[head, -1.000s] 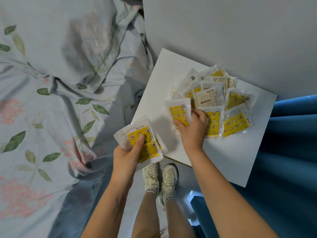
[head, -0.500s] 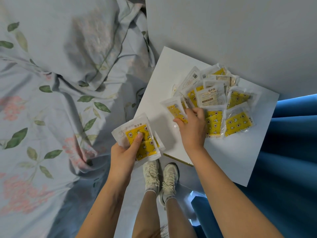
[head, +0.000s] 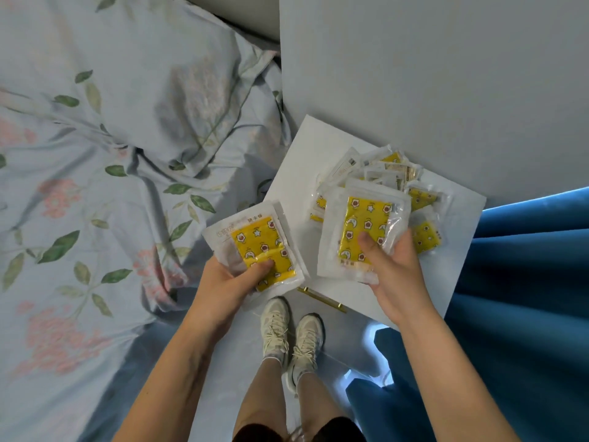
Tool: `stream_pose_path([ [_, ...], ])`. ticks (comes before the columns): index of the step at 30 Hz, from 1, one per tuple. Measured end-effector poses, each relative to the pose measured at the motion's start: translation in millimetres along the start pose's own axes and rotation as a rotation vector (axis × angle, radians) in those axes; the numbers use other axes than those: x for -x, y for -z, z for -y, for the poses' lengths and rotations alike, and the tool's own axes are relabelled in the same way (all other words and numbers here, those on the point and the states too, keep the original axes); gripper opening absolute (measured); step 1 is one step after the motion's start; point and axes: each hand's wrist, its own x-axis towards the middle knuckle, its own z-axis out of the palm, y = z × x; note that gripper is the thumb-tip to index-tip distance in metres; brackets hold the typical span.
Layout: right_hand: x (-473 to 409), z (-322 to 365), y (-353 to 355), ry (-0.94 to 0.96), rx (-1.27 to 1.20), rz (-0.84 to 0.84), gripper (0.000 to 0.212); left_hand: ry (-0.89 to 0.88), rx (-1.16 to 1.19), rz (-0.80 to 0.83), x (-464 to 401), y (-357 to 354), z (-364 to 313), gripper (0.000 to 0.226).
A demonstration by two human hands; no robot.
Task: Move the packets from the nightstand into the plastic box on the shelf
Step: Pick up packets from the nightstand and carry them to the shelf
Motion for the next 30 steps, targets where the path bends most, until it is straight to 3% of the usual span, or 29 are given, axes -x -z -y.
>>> stream_pose_path([
  [2,21,19,-9,0.019,0.041,0.023,0.072,-0.033,-0.014,0.013,17,2,-24,0.028],
  [4,46,38,-22,0.005,0.038,0.074,0.064,-0.087,-0.007,0.009,39,5,-52,0.037],
  [7,84,62,-42,-0.057,0.010,0.156,0.044,-0.177,0.028,-0.015,80,12,-87,0.082],
  [9,108,75,-56,-0.087,0.020,0.208,0.046,-0.218,0.070,-0.044,111,20,-102,0.110],
  [10,120,81,-62,-0.093,0.046,0.233,0.049,-0.221,0.083,-0.061,127,24,-107,0.113],
  [14,173,103,-88,-0.074,0.183,0.322,0.065,-0.178,0.081,-0.097,196,40,-116,0.082],
  [18,224,104,-110,-0.033,0.314,0.423,0.056,-0.152,0.133,-0.180,261,57,-102,0.060],
  [26,336,59,-173,0.030,0.550,0.639,0.054,-0.196,0.299,-0.398,408,129,-63,0.068],
  [30,414,10,-219,0.025,0.677,0.829,0.048,-0.235,0.421,-0.613,517,174,-28,0.062],
])
